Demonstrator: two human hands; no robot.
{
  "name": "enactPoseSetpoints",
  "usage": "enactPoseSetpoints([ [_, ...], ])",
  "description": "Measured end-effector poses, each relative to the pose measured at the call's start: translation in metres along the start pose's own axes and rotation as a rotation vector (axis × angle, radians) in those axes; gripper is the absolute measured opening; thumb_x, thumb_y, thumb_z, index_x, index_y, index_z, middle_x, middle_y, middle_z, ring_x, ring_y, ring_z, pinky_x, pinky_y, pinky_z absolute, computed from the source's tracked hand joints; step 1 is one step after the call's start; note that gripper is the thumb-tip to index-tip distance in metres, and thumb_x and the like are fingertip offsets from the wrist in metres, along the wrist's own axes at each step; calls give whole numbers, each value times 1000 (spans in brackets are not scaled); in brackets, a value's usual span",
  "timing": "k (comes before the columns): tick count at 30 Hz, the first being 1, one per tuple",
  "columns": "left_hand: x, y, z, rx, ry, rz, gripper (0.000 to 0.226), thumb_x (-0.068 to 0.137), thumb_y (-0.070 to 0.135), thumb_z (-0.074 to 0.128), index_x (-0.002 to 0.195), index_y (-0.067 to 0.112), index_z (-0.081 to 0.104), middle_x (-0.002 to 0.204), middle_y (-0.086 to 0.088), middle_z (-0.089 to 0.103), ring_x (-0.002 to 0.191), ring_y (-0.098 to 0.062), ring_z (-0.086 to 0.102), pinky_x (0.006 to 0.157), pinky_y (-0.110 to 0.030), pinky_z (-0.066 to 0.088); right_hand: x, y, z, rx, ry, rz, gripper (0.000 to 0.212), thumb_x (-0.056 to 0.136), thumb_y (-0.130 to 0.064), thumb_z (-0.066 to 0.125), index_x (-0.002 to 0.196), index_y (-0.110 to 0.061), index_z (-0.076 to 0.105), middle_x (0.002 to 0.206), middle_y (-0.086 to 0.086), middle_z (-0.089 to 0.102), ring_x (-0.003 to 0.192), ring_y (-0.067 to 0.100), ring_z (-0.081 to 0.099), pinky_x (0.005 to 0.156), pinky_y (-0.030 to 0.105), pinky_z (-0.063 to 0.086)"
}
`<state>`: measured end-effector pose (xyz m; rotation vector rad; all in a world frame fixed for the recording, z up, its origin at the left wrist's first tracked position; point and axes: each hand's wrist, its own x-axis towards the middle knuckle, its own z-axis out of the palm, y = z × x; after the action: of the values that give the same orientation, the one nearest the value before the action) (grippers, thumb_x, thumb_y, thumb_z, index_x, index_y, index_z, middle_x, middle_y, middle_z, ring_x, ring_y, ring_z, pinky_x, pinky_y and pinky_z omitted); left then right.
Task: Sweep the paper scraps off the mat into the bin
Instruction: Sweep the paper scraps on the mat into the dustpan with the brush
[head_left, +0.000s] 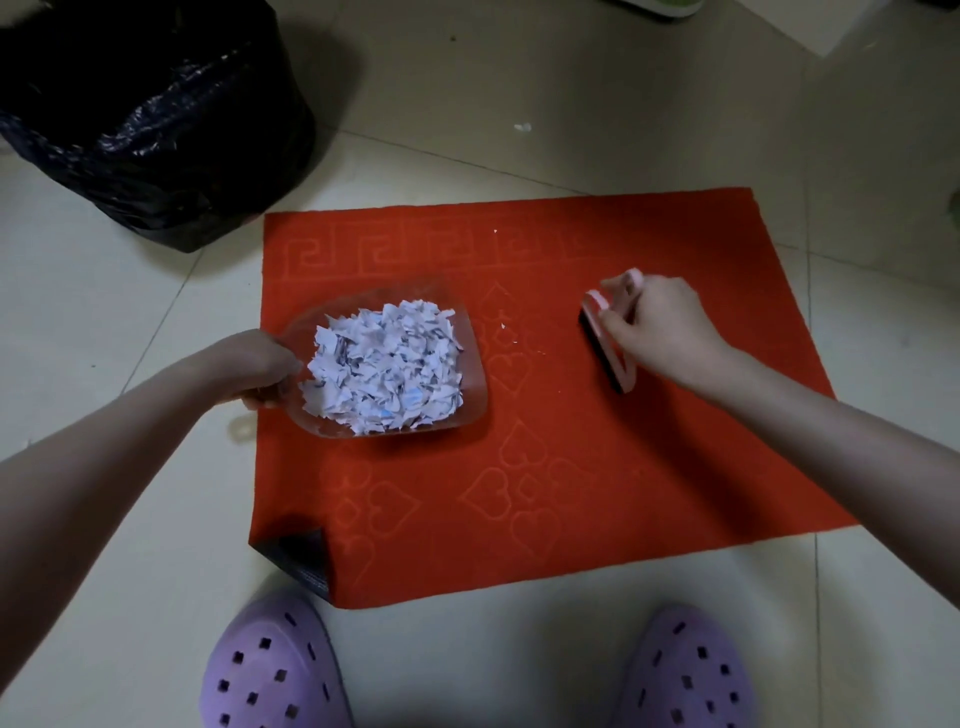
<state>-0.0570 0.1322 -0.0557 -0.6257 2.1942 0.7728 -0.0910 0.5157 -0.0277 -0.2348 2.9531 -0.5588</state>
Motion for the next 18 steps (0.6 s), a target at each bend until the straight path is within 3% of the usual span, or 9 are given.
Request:
enactPoseSetpoints([
  [3,-1,9,2,118,11,-18,19,85,3,48,69,-5,57,52,-16,51,41,-24,40,36,-19,29,-8,-7,15,-28,-34,7,16,89,-17,52,83,-8,64,73,13,69,80,35,65,74,38,51],
  [9,-4,27,6,217,114,-60,31,86,5,42,57,0,52,28,-6,48,22,-16,42,36,-20,34,-3,-46,38,1,-74,-28,19,90,-14,51,74,-6,56,75,16,67,77,36,63,64,29,36],
  [14,-4,34,8,225,114,-48,33,86,6,44,54,0,54,28,-6,49,29,-21,48,42,-24,37,9,-57,40,284,19,-37,21,89,-15,52,91,-2,68,82,16,71,73,27,66,66,34,48],
  [16,-4,34,9,220,105,-48,34,86,6,44,54,0,53,28,-6,49,23,-17,46,43,-24,37,11,-53,30,297,72,-57,20,89,-16,51,89,-8,70,76,10,71,69,21,65,63,29,45],
  [18,-1,32,10,210,101,-44,33,86,5,42,55,0,52,28,-6,48,24,-18,45,42,-24,36,13,-46,19,252,141,-62,23,88,-18,52,98,-11,71,86,8,73,77,21,68,69,27,48],
])
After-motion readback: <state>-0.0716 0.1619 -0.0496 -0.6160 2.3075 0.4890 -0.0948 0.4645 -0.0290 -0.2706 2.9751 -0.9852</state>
